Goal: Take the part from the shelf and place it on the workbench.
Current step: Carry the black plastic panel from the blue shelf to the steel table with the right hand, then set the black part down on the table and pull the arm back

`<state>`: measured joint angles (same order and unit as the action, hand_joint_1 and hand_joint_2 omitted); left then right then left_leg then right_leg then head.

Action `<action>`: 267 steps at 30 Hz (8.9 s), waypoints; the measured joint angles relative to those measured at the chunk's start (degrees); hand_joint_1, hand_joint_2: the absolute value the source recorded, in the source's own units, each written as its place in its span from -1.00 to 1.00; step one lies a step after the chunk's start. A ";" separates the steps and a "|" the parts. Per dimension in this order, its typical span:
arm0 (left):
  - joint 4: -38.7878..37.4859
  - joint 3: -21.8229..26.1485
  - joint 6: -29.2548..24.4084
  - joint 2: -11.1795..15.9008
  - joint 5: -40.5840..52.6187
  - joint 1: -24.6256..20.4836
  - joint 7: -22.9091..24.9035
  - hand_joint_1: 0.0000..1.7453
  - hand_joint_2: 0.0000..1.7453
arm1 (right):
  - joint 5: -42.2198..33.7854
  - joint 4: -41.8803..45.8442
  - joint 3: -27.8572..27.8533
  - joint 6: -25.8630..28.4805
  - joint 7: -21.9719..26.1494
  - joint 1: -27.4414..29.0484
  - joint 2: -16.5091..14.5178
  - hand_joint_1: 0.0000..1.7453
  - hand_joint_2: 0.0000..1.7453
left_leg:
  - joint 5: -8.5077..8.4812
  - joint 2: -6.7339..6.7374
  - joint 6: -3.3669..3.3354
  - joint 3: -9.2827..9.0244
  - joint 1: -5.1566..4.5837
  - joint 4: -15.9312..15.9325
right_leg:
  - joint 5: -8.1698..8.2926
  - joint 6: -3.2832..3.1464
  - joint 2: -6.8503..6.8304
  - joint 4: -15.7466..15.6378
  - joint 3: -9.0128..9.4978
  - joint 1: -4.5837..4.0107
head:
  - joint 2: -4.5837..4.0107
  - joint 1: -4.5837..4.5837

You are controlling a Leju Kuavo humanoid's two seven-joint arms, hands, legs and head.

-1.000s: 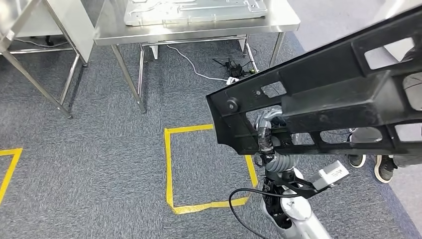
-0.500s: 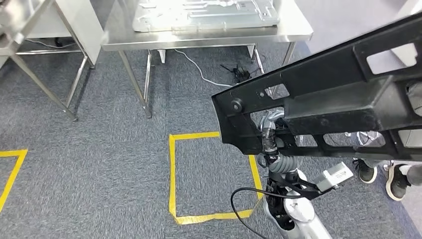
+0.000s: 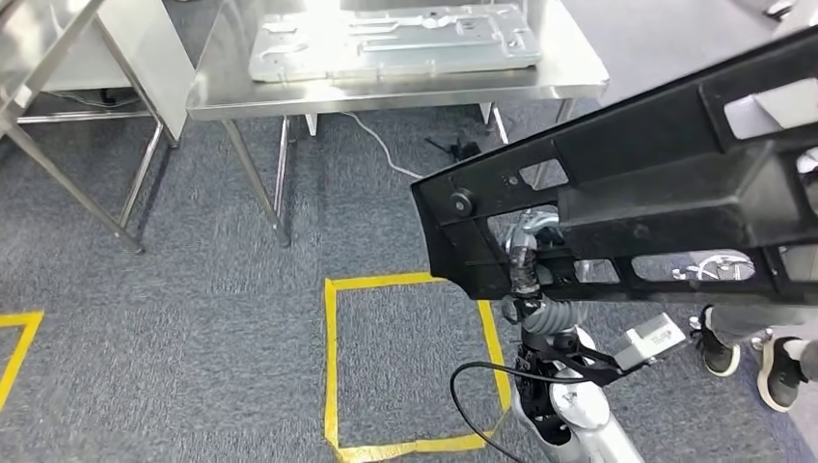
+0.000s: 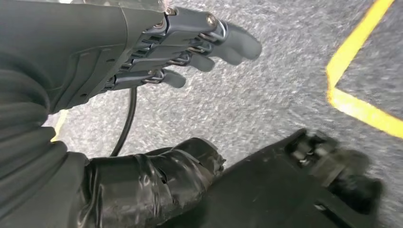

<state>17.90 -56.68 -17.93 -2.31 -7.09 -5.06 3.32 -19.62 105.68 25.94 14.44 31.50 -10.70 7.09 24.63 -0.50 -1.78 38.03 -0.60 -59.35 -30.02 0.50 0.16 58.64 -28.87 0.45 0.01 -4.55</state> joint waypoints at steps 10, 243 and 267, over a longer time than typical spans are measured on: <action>-0.15 0.01 -0.06 -0.05 -0.31 -0.03 0.05 -1.00 1.00 | -0.08 -0.26 -0.04 0.16 -0.03 0.09 0.02 1.00 1.00 | 3.24 -0.45 -1.57 -5.31 0.00 0.89 | -2.65 1.29 0.00 11.59 -10.24 0.13 | 0.02 0.50; -0.85 -0.04 7.68 3.96 -9.15 -1.19 3.63 -1.00 1.00 | 70.57 -23.73 7.14 -13.61 -62.07 -15.35 19.25 1.00 1.00 | 6.34 -0.11 1.90 -9.91 1.38 0.26 | 10.68 -0.17 -0.83 -0.45 -10.71 0.23 | 0.13 1.49; -0.85 -0.13 4.23 3.93 -7.37 -0.97 3.09 -1.00 1.00 | 72.39 -23.48 8.05 -14.67 -63.70 -13.22 20.03 1.00 1.00 | 6.66 -0.42 1.99 4.40 0.82 -12.27 | 3.79 -1.66 -2.56 -2.49 -1.45 -0.07 | 0.13 1.50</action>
<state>17.05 -56.81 -13.70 1.62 -14.46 -6.03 6.41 52.77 82.20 33.99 -0.23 -32.20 -23.91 27.12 31.29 -0.93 0.20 42.43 0.22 -71.61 -26.23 -1.16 -2.40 56.15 -30.32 0.38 0.13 -3.05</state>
